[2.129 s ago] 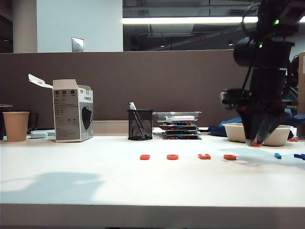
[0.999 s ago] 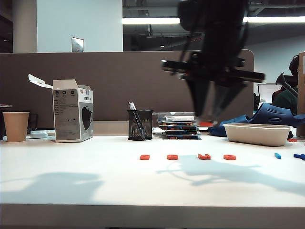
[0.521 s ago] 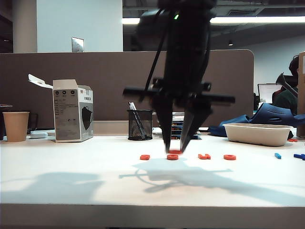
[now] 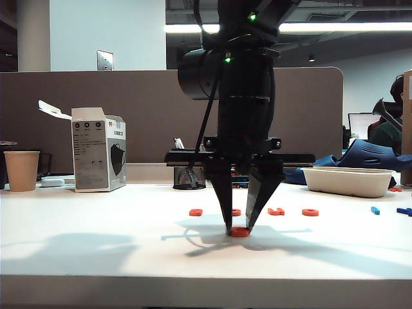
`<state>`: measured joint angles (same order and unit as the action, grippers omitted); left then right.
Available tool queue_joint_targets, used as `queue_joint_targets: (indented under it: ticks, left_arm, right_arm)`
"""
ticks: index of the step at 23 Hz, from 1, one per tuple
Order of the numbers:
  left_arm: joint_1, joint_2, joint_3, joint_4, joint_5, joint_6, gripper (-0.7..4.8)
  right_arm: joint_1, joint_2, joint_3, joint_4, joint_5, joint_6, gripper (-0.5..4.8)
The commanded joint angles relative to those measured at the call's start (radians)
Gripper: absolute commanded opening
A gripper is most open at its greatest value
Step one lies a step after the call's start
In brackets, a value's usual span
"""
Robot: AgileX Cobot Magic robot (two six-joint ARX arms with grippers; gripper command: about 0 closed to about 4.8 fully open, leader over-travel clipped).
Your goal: Select the appropriate letters from the row of letter magnets placed on the table to arrange into the word "cool".
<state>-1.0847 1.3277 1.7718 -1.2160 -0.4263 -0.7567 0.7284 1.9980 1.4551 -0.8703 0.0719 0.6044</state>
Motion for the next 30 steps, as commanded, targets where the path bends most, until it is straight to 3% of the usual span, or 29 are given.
queue_joint_targets:
  ticks: [1,9,11,12,13,30]
  left_arm:
    - [0.002,-0.004,0.002,0.005,0.000,0.001,-0.03]
    - [0.002,-0.004,0.002,0.004,0.000,0.001,-0.03]
    - [0.002,-0.004,0.002,0.003,0.000,0.001,-0.03]
    - [0.002,-0.004,0.002,0.000,0.001,0.001,-0.03]
    - [0.002,-0.004,0.002,-0.002,0.001,0.001,-0.03]
    - [0.002,-0.004,0.002,-0.043,0.001,0.001,-0.03]
  right_arm:
    - [0.001,0.023,-0.012,-0.014,-0.003,0.002,0.85]
    - [0.000,0.023,-0.012,-0.019,-0.003,0.001,0.86]
    - [0.000,0.023,-0.012,-0.016,-0.002,0.001,1.59]
    - [0.000,0.022,-0.012,-0.017,-0.002,0.001,2.33]
    - [0.000,0.021,-0.012,-0.017,-0.002,0.001,2.47]
    - [-0.003,-0.047,-0.010,0.017,0.002,-0.010,2.67]
